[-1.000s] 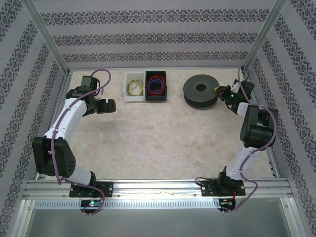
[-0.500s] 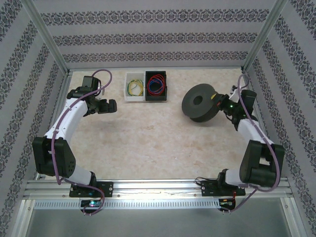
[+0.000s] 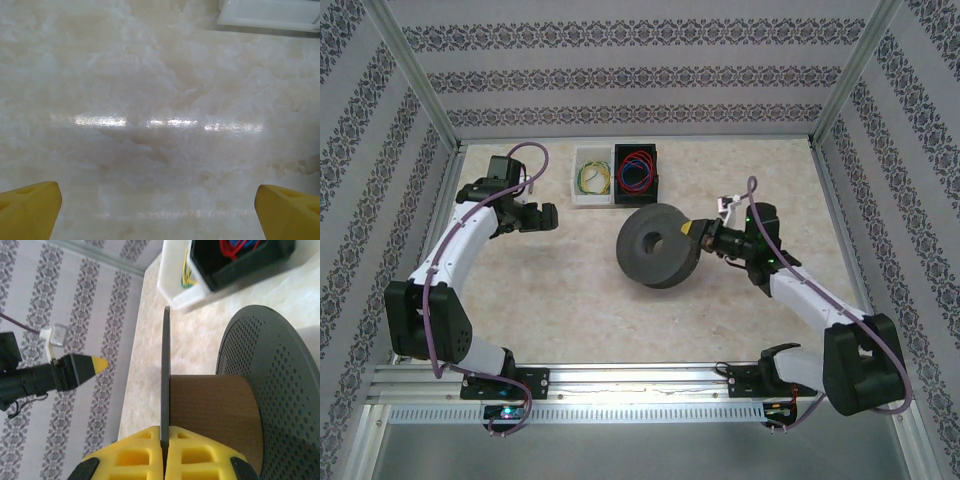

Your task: Wrap the cables

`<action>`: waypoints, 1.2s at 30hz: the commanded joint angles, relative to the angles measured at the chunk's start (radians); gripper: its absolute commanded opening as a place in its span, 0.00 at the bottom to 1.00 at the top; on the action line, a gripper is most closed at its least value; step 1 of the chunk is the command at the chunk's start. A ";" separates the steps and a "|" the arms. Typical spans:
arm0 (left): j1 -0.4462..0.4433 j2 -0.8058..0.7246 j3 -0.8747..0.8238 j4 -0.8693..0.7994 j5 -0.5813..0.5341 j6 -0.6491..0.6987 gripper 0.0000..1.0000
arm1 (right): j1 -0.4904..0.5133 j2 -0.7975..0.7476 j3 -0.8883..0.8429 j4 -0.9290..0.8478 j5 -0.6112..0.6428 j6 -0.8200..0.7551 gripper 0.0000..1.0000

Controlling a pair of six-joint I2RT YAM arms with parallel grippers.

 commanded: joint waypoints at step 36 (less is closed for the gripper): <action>-0.019 0.010 0.023 -0.051 -0.042 0.022 0.99 | 0.061 0.254 0.137 -0.194 0.160 -0.292 0.77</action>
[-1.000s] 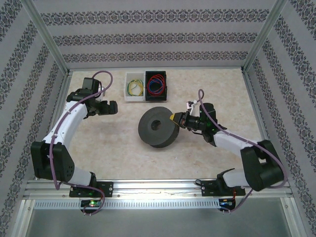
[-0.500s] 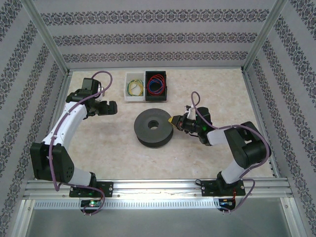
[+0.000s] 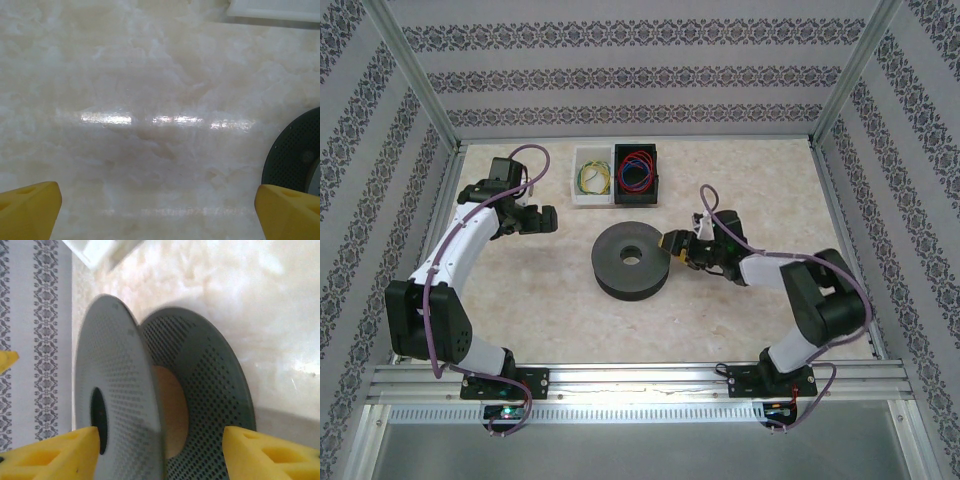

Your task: Wrap the cables

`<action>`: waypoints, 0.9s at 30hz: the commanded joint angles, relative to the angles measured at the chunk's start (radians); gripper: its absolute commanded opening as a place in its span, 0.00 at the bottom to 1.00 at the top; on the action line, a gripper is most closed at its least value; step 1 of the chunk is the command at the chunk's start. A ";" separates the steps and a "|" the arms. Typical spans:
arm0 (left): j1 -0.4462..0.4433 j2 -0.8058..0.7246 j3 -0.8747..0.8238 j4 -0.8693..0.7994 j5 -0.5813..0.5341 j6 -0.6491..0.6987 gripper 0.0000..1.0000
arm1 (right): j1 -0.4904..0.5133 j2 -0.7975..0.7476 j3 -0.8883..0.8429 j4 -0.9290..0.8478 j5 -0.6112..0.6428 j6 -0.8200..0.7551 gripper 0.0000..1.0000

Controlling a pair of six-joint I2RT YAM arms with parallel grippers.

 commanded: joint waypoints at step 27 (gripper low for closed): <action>-0.015 -0.019 0.006 -0.038 0.028 0.039 0.99 | 0.062 0.555 1.121 -0.570 0.334 -0.503 0.80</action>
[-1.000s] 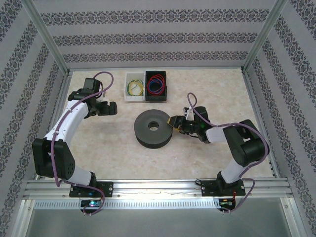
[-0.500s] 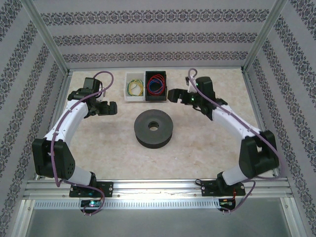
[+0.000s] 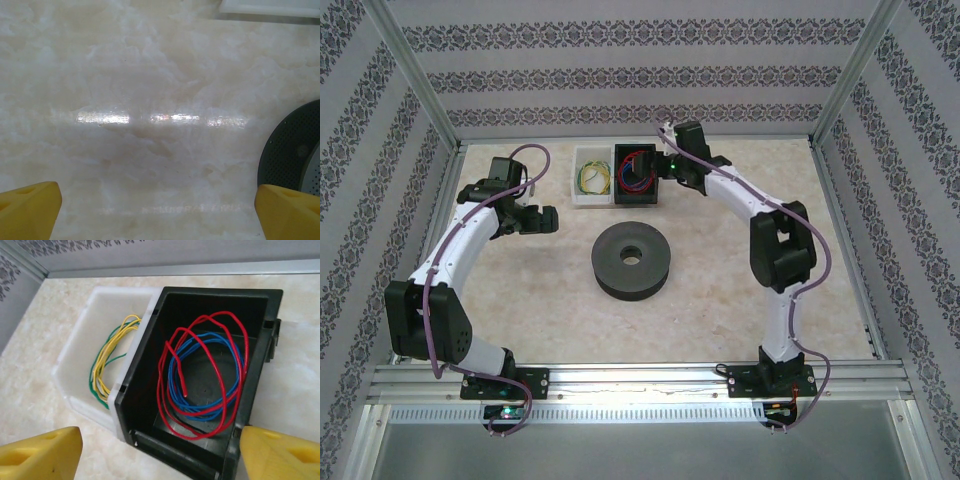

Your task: Wrap the cables

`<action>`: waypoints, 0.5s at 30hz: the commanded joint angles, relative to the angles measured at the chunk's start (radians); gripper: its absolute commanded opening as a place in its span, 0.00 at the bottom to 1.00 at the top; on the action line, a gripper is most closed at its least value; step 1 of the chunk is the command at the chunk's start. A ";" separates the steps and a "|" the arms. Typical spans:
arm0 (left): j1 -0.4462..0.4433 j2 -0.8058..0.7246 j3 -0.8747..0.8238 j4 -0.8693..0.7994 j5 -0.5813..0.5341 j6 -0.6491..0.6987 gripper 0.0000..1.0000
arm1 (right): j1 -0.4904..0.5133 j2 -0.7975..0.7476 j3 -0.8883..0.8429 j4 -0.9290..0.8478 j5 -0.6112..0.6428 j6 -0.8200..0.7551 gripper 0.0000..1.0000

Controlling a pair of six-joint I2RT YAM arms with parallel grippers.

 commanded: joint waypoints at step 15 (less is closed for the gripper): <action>-0.015 -0.002 -0.012 -0.013 0.020 0.023 0.99 | 0.068 0.253 0.317 -0.075 0.088 0.055 0.69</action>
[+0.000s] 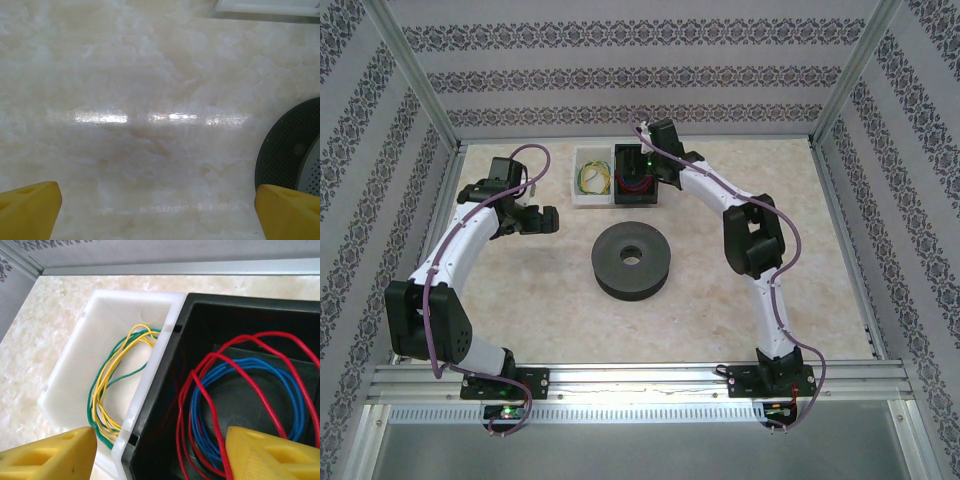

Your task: Wrap the cables

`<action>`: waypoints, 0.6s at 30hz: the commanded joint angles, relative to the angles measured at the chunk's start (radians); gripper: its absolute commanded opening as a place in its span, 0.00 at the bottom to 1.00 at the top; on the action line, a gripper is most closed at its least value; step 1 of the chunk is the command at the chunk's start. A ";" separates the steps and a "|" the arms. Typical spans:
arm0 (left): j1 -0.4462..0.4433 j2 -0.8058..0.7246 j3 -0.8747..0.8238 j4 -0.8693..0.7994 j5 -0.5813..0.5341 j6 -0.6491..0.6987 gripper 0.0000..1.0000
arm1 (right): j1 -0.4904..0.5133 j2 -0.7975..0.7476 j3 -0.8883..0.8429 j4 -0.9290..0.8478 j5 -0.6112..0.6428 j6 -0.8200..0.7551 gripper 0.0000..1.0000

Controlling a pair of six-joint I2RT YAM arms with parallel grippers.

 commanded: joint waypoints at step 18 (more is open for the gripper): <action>-0.014 0.000 -0.019 -0.008 0.021 0.022 0.99 | 0.019 0.109 0.156 -0.085 0.045 0.048 0.52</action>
